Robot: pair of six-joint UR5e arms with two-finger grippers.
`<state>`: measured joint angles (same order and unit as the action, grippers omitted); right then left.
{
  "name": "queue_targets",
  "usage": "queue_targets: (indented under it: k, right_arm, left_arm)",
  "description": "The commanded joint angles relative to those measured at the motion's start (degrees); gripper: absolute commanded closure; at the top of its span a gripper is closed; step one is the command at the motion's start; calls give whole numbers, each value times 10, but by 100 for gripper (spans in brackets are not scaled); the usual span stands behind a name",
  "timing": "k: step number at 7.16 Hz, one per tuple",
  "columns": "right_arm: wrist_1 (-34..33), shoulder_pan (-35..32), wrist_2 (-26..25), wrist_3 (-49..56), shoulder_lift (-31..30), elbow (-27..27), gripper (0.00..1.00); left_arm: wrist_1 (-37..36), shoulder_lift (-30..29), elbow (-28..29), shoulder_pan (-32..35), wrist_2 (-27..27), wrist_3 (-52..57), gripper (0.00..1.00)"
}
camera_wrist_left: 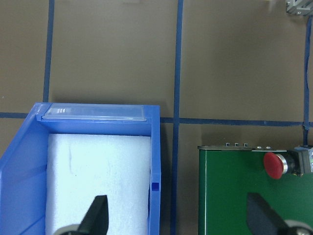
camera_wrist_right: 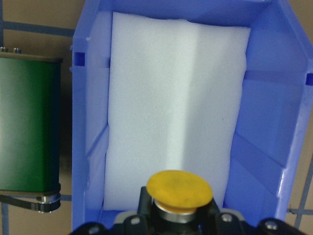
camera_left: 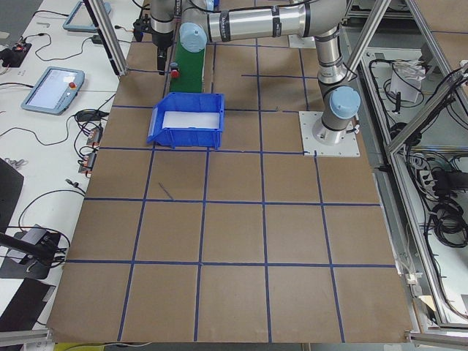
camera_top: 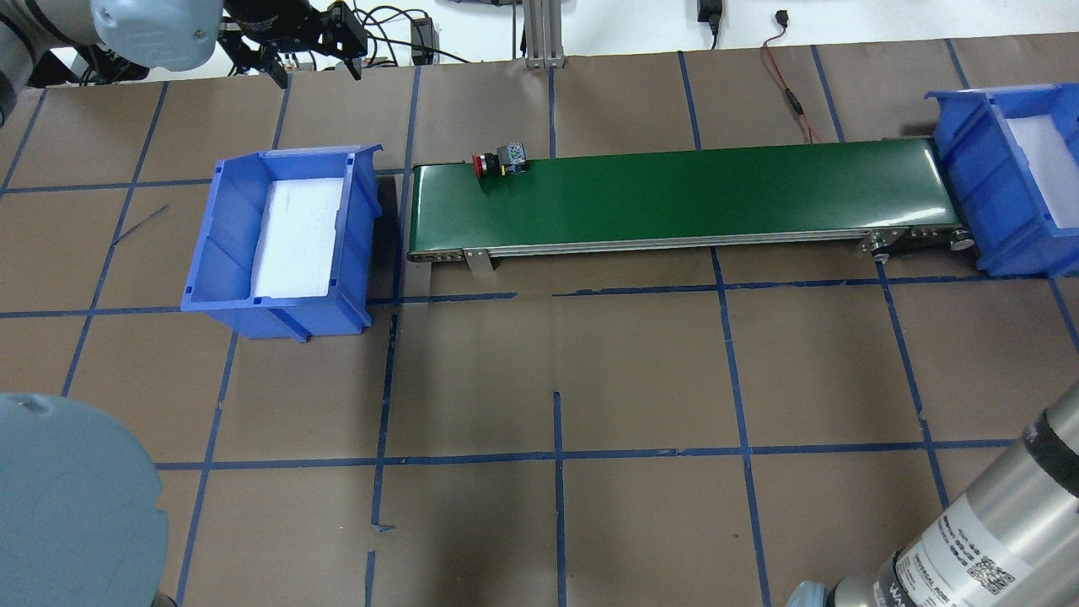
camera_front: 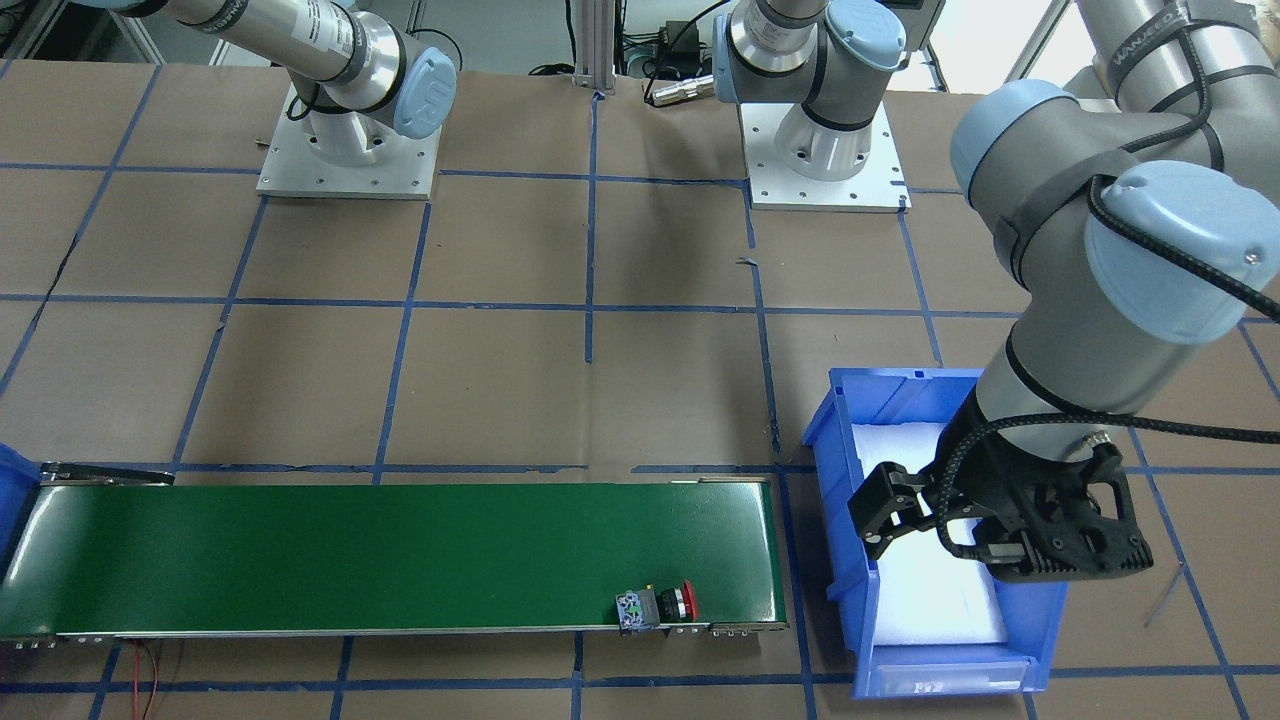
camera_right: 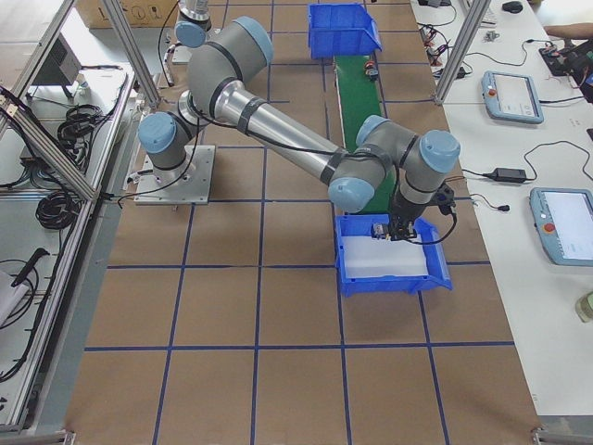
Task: Transport two buttons from left to right
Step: 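Carry yellow button into far bin with right gripper while left arm withdraws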
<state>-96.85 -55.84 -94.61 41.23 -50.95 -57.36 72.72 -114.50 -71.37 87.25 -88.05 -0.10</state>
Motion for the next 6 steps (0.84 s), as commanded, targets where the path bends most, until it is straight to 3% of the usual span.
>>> queue_targets:
  k: [1,6]
  right_arm:
    - [-9,-2,0,-3,29,8,95]
    - [-61,-3,3,-3,58,-16,96]
  left_arm:
    - [1,7,-2,-1,0,0,0]
    - [0,2,-1,-1,-2,-4,0]
